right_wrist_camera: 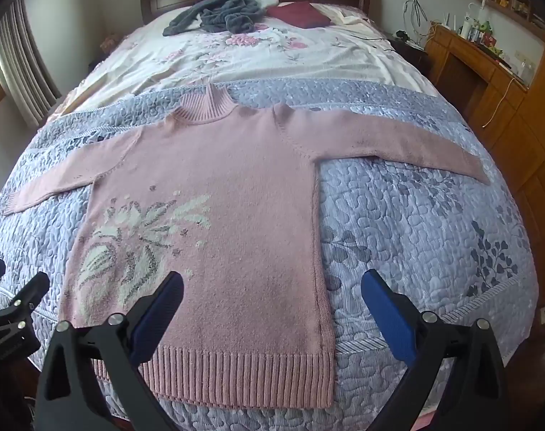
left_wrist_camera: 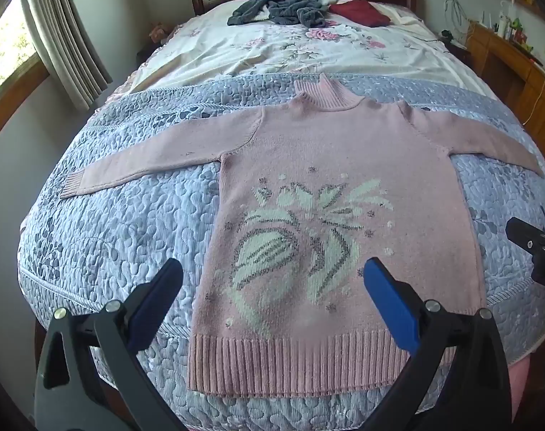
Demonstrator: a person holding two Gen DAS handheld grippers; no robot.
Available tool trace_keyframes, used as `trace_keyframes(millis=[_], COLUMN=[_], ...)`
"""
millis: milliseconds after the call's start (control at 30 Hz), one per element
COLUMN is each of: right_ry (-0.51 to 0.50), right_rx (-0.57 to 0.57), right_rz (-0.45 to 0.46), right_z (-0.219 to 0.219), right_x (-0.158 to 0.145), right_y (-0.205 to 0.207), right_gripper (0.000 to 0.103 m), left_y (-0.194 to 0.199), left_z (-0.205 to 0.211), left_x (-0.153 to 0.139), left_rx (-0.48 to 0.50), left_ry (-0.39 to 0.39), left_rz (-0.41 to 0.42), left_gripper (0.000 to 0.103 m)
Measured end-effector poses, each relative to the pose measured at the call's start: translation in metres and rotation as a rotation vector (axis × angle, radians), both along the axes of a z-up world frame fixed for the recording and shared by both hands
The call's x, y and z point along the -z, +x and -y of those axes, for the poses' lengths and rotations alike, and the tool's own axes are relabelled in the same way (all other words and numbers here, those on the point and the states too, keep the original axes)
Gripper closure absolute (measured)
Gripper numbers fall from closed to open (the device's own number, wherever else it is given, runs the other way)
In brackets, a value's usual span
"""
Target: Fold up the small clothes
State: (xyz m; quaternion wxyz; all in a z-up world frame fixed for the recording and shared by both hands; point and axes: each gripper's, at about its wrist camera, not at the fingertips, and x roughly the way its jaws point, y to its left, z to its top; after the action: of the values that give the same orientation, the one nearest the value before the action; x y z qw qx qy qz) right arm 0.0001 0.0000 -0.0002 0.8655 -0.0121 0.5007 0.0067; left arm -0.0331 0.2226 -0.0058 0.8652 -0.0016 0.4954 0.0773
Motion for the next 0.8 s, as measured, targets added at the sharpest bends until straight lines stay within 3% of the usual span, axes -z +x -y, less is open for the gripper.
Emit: trace_keyframes(millis=[800], right_ry=[-0.045], right_rx=[0.003], right_rz=[0.004], right_z=[0.0008], right_x=[-0.0026], right_y=[0.0000], right_gripper=[0.004], left_y=[-0.0012], left_z=[-0.0006], left_x=[0.0002], left_rx=[-0.006], left_ry=[0.017], left_rz=[0.000], left_gripper=[0.003])
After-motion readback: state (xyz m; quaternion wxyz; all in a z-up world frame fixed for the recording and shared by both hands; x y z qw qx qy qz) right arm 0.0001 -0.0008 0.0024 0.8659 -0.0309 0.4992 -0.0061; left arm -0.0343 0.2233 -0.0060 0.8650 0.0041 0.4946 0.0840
